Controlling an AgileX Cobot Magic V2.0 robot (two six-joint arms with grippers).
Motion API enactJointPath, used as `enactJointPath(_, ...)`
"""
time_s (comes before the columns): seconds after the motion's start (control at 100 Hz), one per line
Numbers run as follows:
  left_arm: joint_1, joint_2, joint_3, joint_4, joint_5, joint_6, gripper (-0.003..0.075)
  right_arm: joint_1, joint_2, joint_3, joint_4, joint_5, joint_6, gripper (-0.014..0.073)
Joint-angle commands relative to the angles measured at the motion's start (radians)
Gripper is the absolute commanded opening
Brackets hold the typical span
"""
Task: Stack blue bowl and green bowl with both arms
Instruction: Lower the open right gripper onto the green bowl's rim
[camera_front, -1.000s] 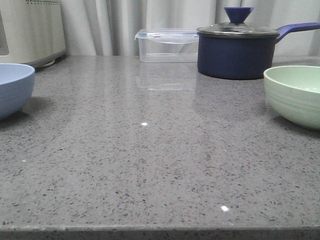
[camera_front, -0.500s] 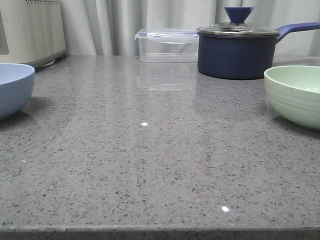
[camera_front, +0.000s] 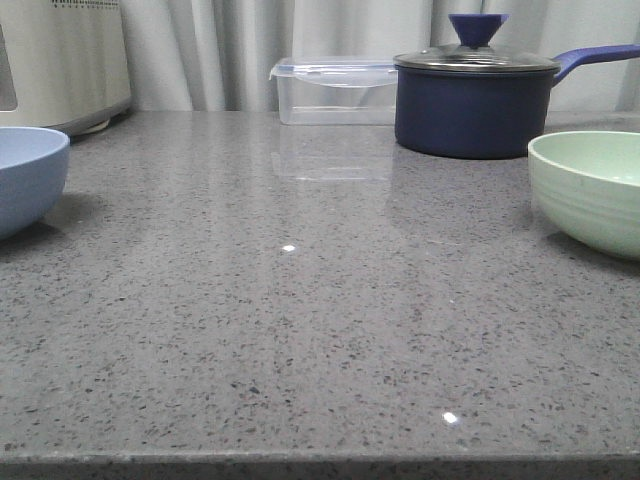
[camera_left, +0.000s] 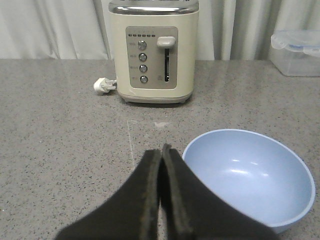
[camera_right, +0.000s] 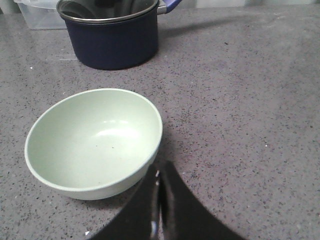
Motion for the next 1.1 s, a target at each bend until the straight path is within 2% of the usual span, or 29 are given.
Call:
enactJointPath(0.0, 0.001, 0.053, -0.06, -0.016, -0.047, 0.0, -0.002, -0.006, 0.061, -0.07, -0.002, -0.041, 0.001, -0.0071)
enactJointPath(0.17, 0.001, 0.125, -0.108, -0.016, -0.009, 0.0, -0.002, -0.006, 0.137, -0.119, -0.002, 0.007, 0.001, -0.0044)
enactJointPath(0.29, 0.001, 0.155, -0.118, -0.016, -0.009, 0.0, 0.0006, -0.006, 0.163, -0.124, -0.002, 0.011, 0.001, 0.005)
enactJointPath(0.36, 0.001, 0.159, -0.118, -0.016, -0.009, 0.0, 0.0088, -0.006, 0.17, -0.124, -0.002, 0.016, 0.001, 0.013)
enactJointPath(0.52, 0.001, 0.159, -0.118, -0.016, -0.024, 0.0, 0.04, -0.006, 0.178, -0.124, -0.002, 0.015, 0.001, 0.0337)
enactJointPath(0.6, 0.001, 0.159, -0.118, -0.016, -0.047, 0.0, 0.0505, -0.006, 0.178, -0.124, -0.002, 0.015, 0.001, 0.036)
enactJointPath(0.75, 0.001, 0.159, -0.118, -0.016, -0.063, 0.0, 0.0512, -0.006, 0.178, -0.096, 0.006, -0.029, 0.002, 0.0359)
enactJointPath(0.93, 0.001, 0.159, -0.118, -0.025, -0.066, 0.0, 0.0512, -0.006, 0.195, -0.117, 0.002, -0.004, 0.002, 0.0346)
enactJointPath(1.09, 0.001, 0.159, -0.118, -0.025, -0.061, 0.0, 0.0512, -0.007, 0.297, -0.198, 0.002, 0.067, 0.002, 0.0346)
